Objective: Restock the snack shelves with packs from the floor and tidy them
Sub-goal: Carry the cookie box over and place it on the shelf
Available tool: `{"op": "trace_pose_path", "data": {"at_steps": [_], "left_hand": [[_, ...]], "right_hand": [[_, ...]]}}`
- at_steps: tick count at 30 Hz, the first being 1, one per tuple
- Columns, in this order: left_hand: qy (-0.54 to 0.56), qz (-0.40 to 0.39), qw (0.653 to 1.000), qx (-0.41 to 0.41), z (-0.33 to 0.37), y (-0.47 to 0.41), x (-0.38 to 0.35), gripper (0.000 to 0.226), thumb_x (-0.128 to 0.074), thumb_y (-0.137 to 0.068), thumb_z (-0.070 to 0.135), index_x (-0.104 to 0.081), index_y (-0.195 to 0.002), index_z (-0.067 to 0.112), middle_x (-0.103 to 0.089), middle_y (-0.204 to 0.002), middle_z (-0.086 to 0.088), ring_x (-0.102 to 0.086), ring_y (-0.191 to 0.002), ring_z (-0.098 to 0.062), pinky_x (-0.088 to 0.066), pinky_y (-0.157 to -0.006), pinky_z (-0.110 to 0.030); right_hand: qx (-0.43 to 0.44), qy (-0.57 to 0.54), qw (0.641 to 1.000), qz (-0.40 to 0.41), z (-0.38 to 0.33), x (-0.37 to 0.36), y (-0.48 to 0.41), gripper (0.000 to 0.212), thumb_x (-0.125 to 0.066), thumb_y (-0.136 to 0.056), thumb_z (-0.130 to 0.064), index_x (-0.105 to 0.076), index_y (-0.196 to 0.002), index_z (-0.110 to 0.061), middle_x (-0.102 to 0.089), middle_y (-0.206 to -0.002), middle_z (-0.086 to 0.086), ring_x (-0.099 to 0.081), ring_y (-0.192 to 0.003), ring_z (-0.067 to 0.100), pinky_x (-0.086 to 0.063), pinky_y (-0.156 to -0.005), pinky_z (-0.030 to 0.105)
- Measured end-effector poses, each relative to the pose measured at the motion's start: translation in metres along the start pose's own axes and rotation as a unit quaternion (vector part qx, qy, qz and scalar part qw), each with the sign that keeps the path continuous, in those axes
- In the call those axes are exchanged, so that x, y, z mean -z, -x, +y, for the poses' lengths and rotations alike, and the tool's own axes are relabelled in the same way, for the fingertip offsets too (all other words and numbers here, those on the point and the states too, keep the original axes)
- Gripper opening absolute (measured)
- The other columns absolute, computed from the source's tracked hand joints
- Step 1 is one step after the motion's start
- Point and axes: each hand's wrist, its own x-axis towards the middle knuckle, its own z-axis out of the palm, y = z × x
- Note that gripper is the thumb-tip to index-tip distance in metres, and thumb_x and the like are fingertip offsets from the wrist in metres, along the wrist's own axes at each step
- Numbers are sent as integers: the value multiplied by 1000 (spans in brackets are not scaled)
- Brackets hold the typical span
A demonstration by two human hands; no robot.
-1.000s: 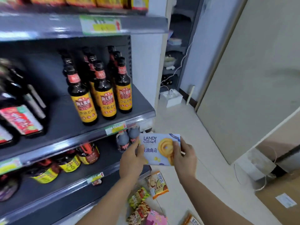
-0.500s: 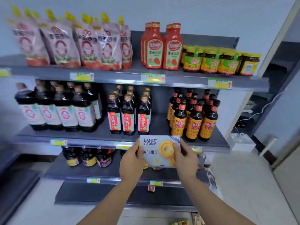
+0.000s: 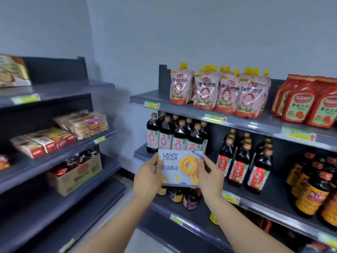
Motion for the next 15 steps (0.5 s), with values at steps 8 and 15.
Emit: {"op": "trace_pose_path", "data": {"at_steps": [8,15], "left_hand": [[-30,123,992,20,-32,-30,109,30,-43,-100,35,-56,-127,37,-66,-103,14,-60,-92,-10,-42,-70,-28],[-51,260,961,82,-46,-27,189,42,-44,-100,35,-45,-141,32,-61,-128,11,-57,-115,-14,-42,-79,-25]], "right_hand": [[53,-21,990,-127,-59,-116,7,39,-57,-95,-33,-60,-130,-17,-62,-127,-1,-55,-119,15,-39,-93,22],[112,-32,964,-239,-112,-198,26,37,-56,-95,-33,-62,-127,-17,-65,-124,2,-57,-116,20,-38,-88,23]]}}
